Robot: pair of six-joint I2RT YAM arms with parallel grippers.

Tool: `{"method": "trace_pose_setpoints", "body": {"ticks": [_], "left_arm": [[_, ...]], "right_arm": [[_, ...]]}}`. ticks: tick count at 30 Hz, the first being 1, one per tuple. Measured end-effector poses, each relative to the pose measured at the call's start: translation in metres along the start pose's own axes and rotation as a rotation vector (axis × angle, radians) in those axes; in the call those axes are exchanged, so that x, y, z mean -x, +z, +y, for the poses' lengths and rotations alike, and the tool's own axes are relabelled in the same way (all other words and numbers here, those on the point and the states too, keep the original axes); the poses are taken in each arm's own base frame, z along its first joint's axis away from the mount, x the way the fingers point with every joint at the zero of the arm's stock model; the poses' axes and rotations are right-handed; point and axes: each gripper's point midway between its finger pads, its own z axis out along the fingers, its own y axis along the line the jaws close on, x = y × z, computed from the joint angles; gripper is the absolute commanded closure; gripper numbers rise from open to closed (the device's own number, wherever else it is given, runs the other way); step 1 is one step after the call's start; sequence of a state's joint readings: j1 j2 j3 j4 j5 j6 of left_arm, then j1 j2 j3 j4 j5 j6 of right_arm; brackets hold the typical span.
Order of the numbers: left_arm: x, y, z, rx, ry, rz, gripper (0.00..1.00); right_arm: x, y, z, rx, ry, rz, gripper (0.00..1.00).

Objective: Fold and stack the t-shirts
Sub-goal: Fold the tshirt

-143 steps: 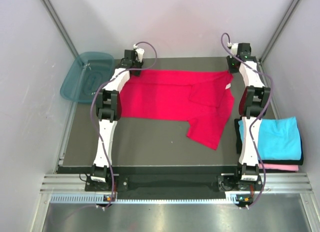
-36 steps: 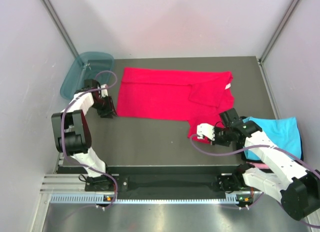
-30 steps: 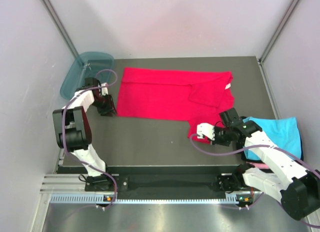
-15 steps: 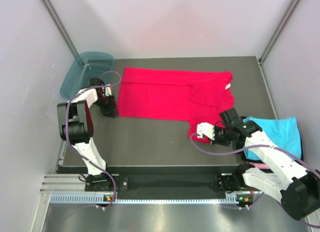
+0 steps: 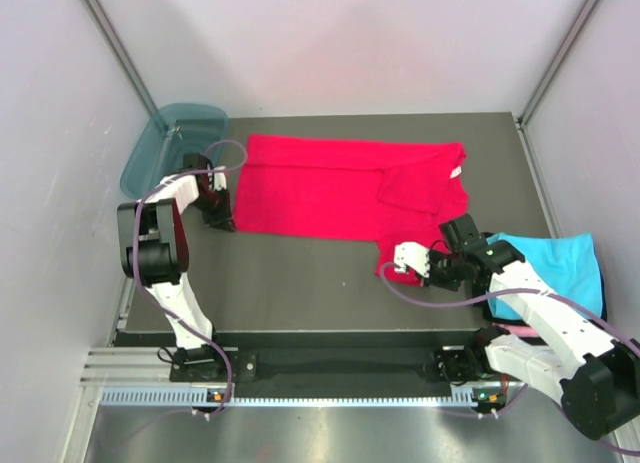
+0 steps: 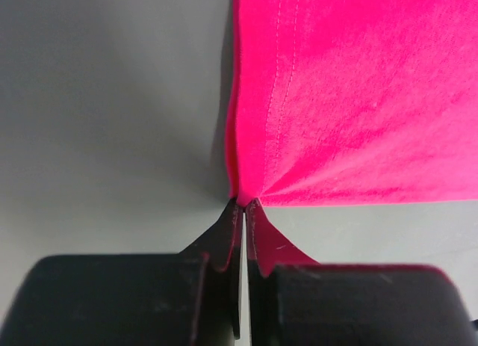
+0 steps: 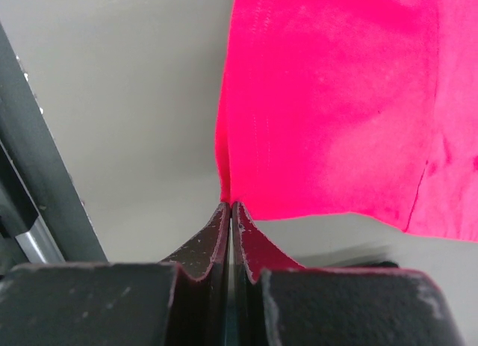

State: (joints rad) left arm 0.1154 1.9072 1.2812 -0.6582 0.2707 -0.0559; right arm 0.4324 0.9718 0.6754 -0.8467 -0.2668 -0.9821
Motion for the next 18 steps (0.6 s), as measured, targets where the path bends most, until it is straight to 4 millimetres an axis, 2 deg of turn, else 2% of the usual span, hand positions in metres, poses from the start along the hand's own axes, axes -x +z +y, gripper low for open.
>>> {"method": "trace_pose_setpoints", "body": {"ticks": [4,10,15,18], "left_arm": [[0.006,-0.004,0.000,0.007,0.020,-0.010,1.00],[0.030,-0.020,-0.007,-0.010,0.068,-0.068,1.00],[0.050,-0.033,-0.027,-0.073,0.097,-0.119,1.00],[0.063,-0.042,-0.041,-0.100,0.123,-0.149,1.00]], "right_arm": [[0.002,-0.007,-0.011,-0.037,0.058,-0.007,1.00],[0.017,-0.033,-0.046,-0.155,0.140,-0.058,1.00],[0.026,-0.052,-0.075,-0.248,0.203,-0.093,1.00],[0.033,-0.058,-0.100,-0.301,0.235,-0.106,1.00]]}}
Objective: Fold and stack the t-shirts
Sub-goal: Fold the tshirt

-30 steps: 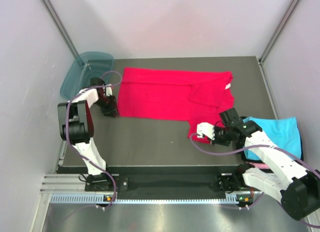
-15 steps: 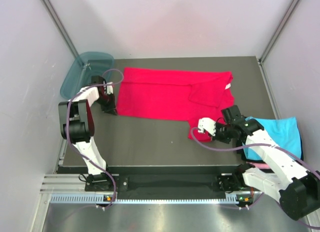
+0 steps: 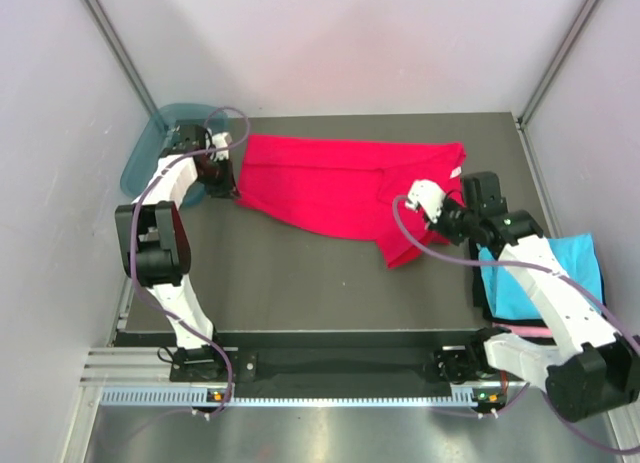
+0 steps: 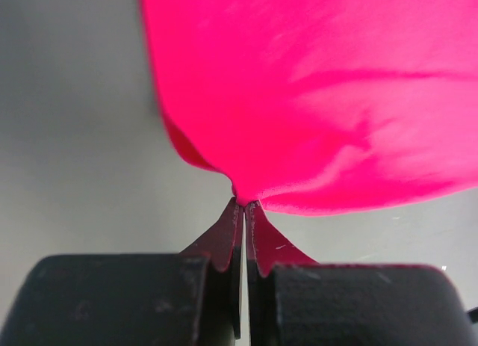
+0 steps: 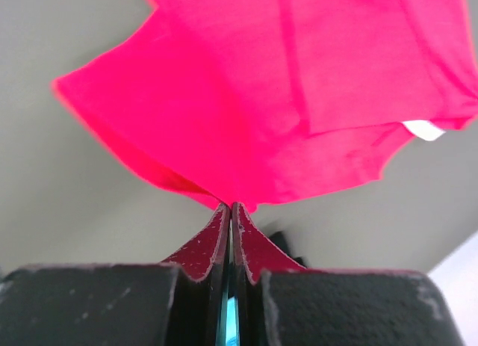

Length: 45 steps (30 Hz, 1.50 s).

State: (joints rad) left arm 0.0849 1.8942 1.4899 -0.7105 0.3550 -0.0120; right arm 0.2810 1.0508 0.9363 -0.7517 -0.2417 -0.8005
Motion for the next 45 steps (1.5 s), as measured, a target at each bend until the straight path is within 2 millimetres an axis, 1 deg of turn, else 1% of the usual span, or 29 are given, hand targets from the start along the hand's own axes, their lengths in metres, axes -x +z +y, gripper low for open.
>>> {"method": "trace_pose_setpoints", "body": {"ticks": [3,7,11,16,18,21,24,27,32,36,39,45], "left_arm": [[0.020,-0.005,-0.016,-0.025,0.039,-0.041,1.00],[0.042,-0.008,-0.029,-0.045,0.073,-0.085,1.00],[0.062,-0.001,-0.026,-0.040,0.080,-0.104,1.00],[0.090,0.008,-0.021,-0.024,0.104,-0.142,1.00],[0.100,0.012,-0.019,-0.020,0.113,-0.157,1.00],[0.112,0.018,-0.017,-0.018,0.123,-0.172,1.00],[0.123,0.027,-0.014,-0.016,0.130,-0.184,1.00],[0.131,0.037,-0.010,-0.004,0.139,-0.192,1.00],[0.137,0.056,-0.001,0.032,0.153,-0.190,1.00],[0.133,0.067,0.004,0.057,0.152,-0.172,1.00],[0.133,0.070,0.006,0.078,0.155,-0.170,1.00],[0.141,0.067,0.006,0.109,0.165,-0.193,1.00]], "right_arm": [[0.012,0.004,-0.024,-0.052,0.021,-0.012,1.00],[0.029,0.009,-0.061,-0.126,0.040,-0.027,1.00],[0.040,0.019,-0.096,-0.187,0.057,-0.031,1.00],[0.048,0.036,-0.140,-0.243,0.098,-0.023,1.00],[0.054,0.046,-0.160,-0.268,0.108,-0.030,1.00],[0.064,0.059,-0.184,-0.294,0.117,-0.037,1.00],[0.076,0.076,-0.210,-0.324,0.123,-0.051,1.00],[0.080,0.095,-0.231,-0.346,0.133,-0.054,1.00],[0.076,0.132,-0.254,-0.354,0.150,-0.029,1.00],[0.067,0.155,-0.263,-0.354,0.164,-0.005,1.00],[0.066,0.164,-0.268,-0.359,0.171,0.000,1.00],[0.071,0.166,-0.280,-0.386,0.170,-0.011,1.00]]}}
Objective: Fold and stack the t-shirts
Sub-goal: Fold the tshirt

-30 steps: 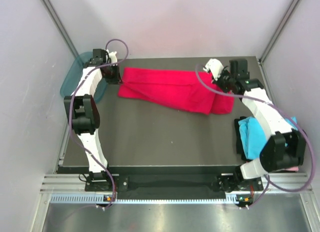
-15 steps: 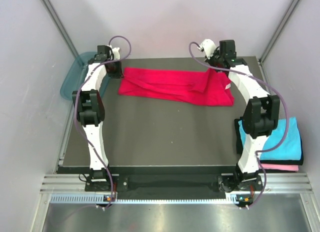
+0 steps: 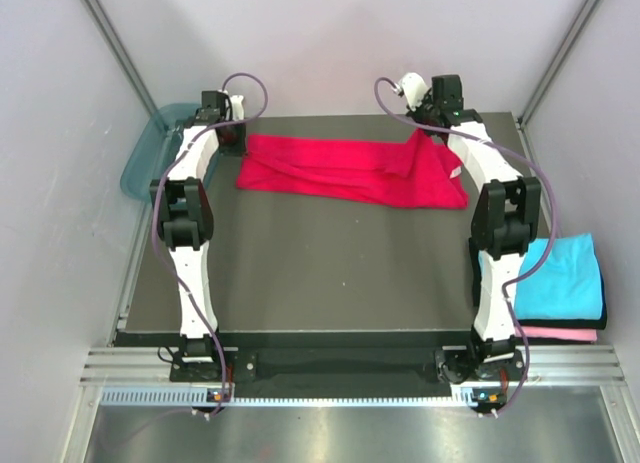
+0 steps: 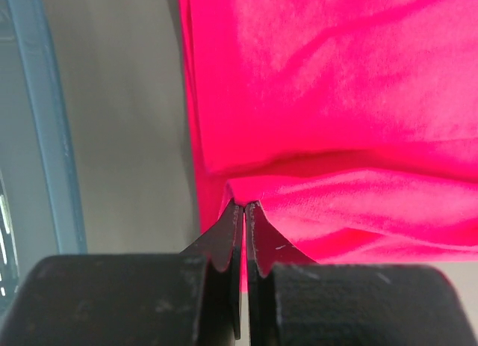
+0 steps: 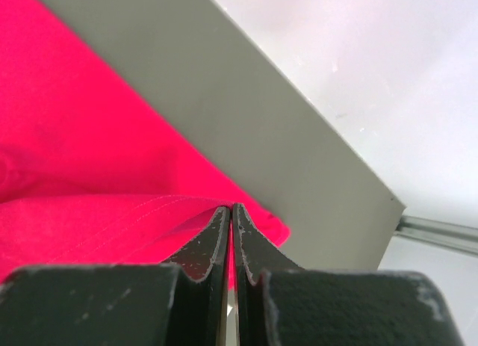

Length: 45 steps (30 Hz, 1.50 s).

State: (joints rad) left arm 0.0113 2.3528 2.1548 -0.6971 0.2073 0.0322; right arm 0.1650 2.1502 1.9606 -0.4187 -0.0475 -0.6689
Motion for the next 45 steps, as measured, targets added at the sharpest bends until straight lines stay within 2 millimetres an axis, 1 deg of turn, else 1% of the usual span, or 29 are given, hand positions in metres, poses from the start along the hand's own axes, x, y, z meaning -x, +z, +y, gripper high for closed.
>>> {"method": "trace_pose_setpoints", "body": {"ticks": [2,3,4,5,6,7,9,11,13,16,18,20,23,25,27,31,34,39,41,45], "left_arm": [[0.003,0.000,0.001,0.010,0.003,-0.008,1.00],[0.004,0.000,0.002,0.018,0.005,-0.011,0.98],[0.005,0.001,0.003,0.027,0.006,-0.014,0.89],[0.006,0.002,0.005,0.041,0.009,-0.017,0.71],[0.008,0.002,0.009,0.067,0.012,-0.025,0.66],[0.010,0.003,0.011,0.093,0.015,-0.030,0.62],[0.012,0.002,0.015,0.142,0.015,-0.036,0.57],[0.017,0.000,0.014,0.168,0.019,-0.054,0.56],[0.015,-0.006,0.010,0.173,0.026,-0.054,0.57],[0.008,-0.025,-0.003,0.141,0.049,-0.046,0.59],[0.004,-0.037,-0.014,0.100,0.079,-0.040,0.60],[0.000,-0.042,-0.023,0.058,0.106,-0.031,0.62],[-0.012,-0.040,-0.030,0.020,0.127,0.003,0.63],[-0.026,-0.037,-0.031,0.004,0.133,0.045,0.64],[-0.039,-0.034,-0.031,-0.009,0.133,0.086,0.65],[-0.051,-0.026,-0.032,-0.027,0.129,0.120,0.65],[-0.062,-0.012,-0.030,-0.030,0.123,0.153,0.66],[-0.086,0.014,-0.024,-0.028,0.113,0.219,0.66],[-0.083,0.014,-0.023,-0.023,0.116,0.211,0.66],[-0.083,0.015,-0.020,-0.007,0.118,0.212,0.66]], "right_arm": [[0.005,0.002,-0.004,-0.012,0.000,-0.013,1.00],[0.007,0.003,-0.006,-0.018,-0.001,-0.021,1.00],[0.009,0.004,-0.008,-0.023,0.000,-0.025,0.99],[0.010,0.007,-0.010,-0.033,0.000,-0.032,0.96],[0.011,0.010,-0.012,-0.044,0.008,-0.034,0.79],[0.010,0.013,-0.013,-0.058,0.021,-0.031,0.72],[0.006,0.018,-0.019,-0.096,0.043,-0.015,0.65],[-0.001,0.019,-0.021,-0.114,0.060,0.009,0.63],[-0.005,0.016,-0.021,-0.133,0.082,0.009,0.61],[-0.019,-0.001,-0.009,-0.107,0.102,0.037,0.61],[-0.021,-0.014,0.002,-0.067,0.108,0.033,0.60],[-0.021,-0.026,0.017,0.003,0.109,0.021,0.61],[-0.022,-0.037,0.041,0.113,0.118,0.008,0.61],[-0.026,-0.039,0.055,0.175,0.133,0.010,0.61],[-0.029,-0.039,0.068,0.230,0.149,0.018,0.60],[-0.034,-0.034,0.088,0.311,0.163,0.033,0.59],[-0.037,-0.022,0.100,0.355,0.162,0.047,0.56],[-0.053,-0.005,0.117,0.406,0.164,0.103,0.53],[-0.059,-0.003,0.122,0.420,0.168,0.123,0.52],[-0.061,0.000,0.123,0.423,0.169,0.134,0.52]]}}
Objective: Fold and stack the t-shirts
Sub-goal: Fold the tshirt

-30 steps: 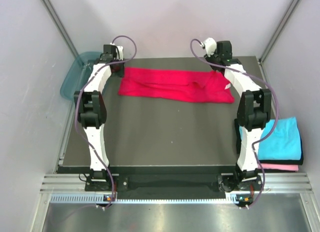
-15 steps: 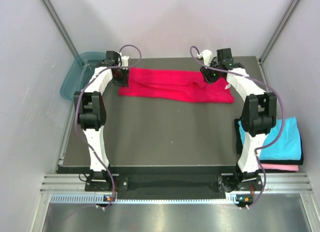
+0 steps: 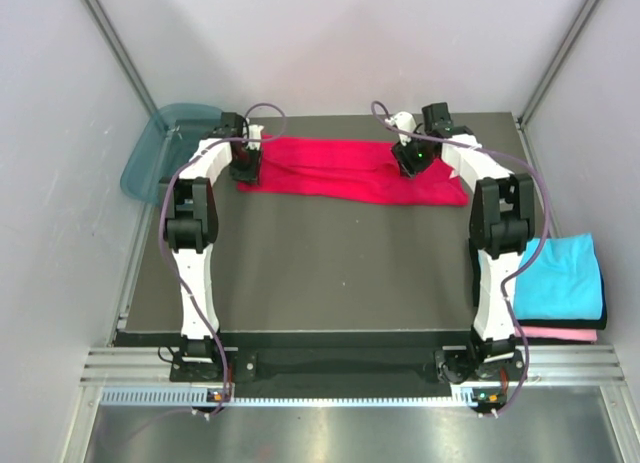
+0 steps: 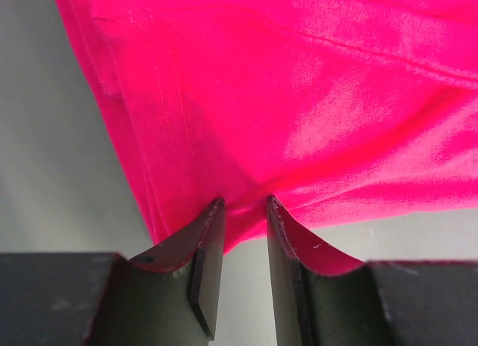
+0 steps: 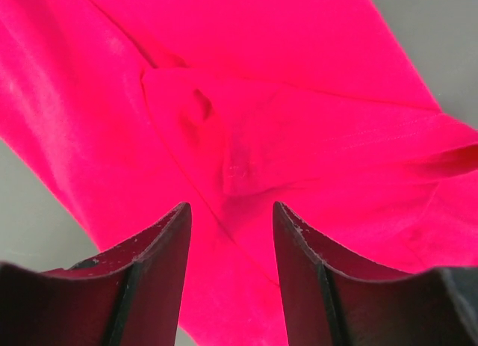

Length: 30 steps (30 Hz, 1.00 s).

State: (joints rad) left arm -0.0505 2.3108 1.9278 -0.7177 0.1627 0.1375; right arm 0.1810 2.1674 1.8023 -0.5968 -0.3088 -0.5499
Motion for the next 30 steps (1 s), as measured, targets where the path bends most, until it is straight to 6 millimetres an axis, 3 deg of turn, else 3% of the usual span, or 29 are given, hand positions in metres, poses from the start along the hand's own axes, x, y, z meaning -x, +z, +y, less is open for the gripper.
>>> {"method": "trace_pose_setpoints", "body": {"ticks": [10,13,14,17,20,25,30], "left_arm": [[-0.001,0.001,0.001,0.008,0.003,-0.007,0.67],[-0.001,0.001,0.002,0.014,0.005,-0.008,0.67],[-0.001,0.001,0.003,0.016,0.005,-0.008,0.66],[-0.001,0.001,0.004,0.022,0.006,-0.007,0.67],[-0.002,0.001,0.004,0.023,0.006,-0.008,0.67],[-0.002,0.000,0.005,0.028,0.007,-0.010,0.67],[-0.002,0.000,0.005,0.032,0.011,-0.013,0.67]], "right_arm": [[-0.002,0.018,-0.011,-0.018,-0.005,0.022,0.54],[-0.004,0.025,-0.013,-0.019,-0.005,0.035,0.67],[-0.005,0.027,-0.013,-0.019,-0.006,0.040,0.78],[-0.008,0.029,-0.013,-0.025,-0.015,0.059,0.94],[-0.008,0.029,-0.016,-0.043,-0.030,0.067,1.00],[0.001,0.031,-0.025,-0.105,-0.097,0.058,1.00],[0.035,0.035,-0.037,-0.230,-0.251,0.001,0.99]]}}
